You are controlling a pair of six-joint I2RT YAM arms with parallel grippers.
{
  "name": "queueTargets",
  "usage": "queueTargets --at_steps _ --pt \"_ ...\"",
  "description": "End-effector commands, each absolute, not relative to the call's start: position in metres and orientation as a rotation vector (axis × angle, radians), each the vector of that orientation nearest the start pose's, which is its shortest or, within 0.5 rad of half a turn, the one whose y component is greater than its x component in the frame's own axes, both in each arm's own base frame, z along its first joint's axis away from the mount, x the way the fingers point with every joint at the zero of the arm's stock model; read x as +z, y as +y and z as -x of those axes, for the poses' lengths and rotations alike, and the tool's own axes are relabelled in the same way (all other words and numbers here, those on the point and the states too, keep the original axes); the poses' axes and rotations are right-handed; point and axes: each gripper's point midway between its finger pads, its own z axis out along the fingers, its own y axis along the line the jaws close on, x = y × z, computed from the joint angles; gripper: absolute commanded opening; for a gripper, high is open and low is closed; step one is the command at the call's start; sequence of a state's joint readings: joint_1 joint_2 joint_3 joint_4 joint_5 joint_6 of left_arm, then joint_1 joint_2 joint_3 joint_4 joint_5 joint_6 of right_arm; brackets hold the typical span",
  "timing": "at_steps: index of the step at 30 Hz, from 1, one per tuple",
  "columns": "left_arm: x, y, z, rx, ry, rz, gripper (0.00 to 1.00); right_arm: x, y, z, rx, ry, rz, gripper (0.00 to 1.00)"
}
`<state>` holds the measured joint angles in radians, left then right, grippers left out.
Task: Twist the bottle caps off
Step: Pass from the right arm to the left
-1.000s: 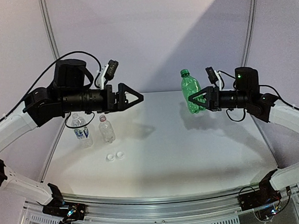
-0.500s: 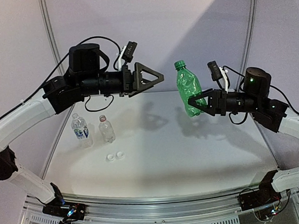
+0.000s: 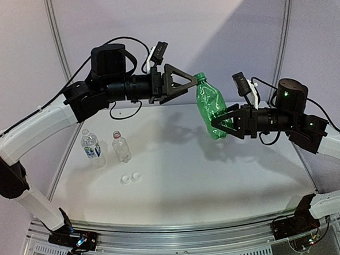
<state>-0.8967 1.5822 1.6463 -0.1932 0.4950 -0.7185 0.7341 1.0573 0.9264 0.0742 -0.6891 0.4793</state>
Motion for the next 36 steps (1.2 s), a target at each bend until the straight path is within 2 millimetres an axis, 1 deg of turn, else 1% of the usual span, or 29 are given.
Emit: queueTargets --at_steps 1,5,9,16,19,23,25,26,27,30,31,35,36 --pt "0.430 -0.442 -0.236 -1.598 1.856 -0.635 0.83 0.355 0.318 -0.175 1.448 1.645 0.840 0.29" --pt "0.426 -0.447 -0.233 -1.608 1.867 -0.655 0.78 0.352 0.322 -0.175 1.448 1.658 0.843 0.27" --pt "0.420 -0.448 -0.231 -1.608 1.881 -0.658 0.72 0.352 0.323 -0.173 1.451 1.662 0.844 0.27" --pt "0.415 -0.451 -0.231 -1.615 1.888 -0.658 0.69 0.346 0.326 -0.174 1.443 1.692 0.860 0.27" --pt "0.414 -0.452 -0.231 -1.619 1.892 -0.659 0.61 0.346 0.329 -0.174 1.439 1.692 0.869 0.26" --pt "0.409 -0.453 -0.230 -1.620 1.912 -0.665 0.44 0.345 0.331 -0.176 1.431 1.696 0.862 0.25" --pt "0.405 -0.453 -0.229 -1.618 1.930 -0.664 0.38 0.344 0.331 -0.178 1.425 1.699 0.854 0.24" --pt "0.403 -0.453 -0.229 -1.617 1.937 -0.665 0.37 0.345 0.331 -0.178 1.425 1.697 0.853 0.24" --pt "0.402 -0.453 -0.228 -1.616 1.939 -0.665 0.39 0.345 0.331 -0.178 1.423 1.698 0.850 0.24" --pt "0.400 -0.450 -0.227 -1.614 1.945 -0.661 0.47 0.345 0.331 -0.180 1.417 1.699 0.844 0.23" --pt "0.399 -0.450 -0.226 -1.614 1.946 -0.662 0.49 0.345 0.331 -0.179 1.418 1.698 0.844 0.23" --pt "0.399 -0.449 -0.224 -1.619 1.945 -0.664 0.50 0.344 0.333 -0.180 1.418 1.704 0.840 0.23" --pt "0.398 -0.449 -0.224 -1.620 1.946 -0.666 0.48 0.344 0.333 -0.179 1.419 1.703 0.839 0.23"
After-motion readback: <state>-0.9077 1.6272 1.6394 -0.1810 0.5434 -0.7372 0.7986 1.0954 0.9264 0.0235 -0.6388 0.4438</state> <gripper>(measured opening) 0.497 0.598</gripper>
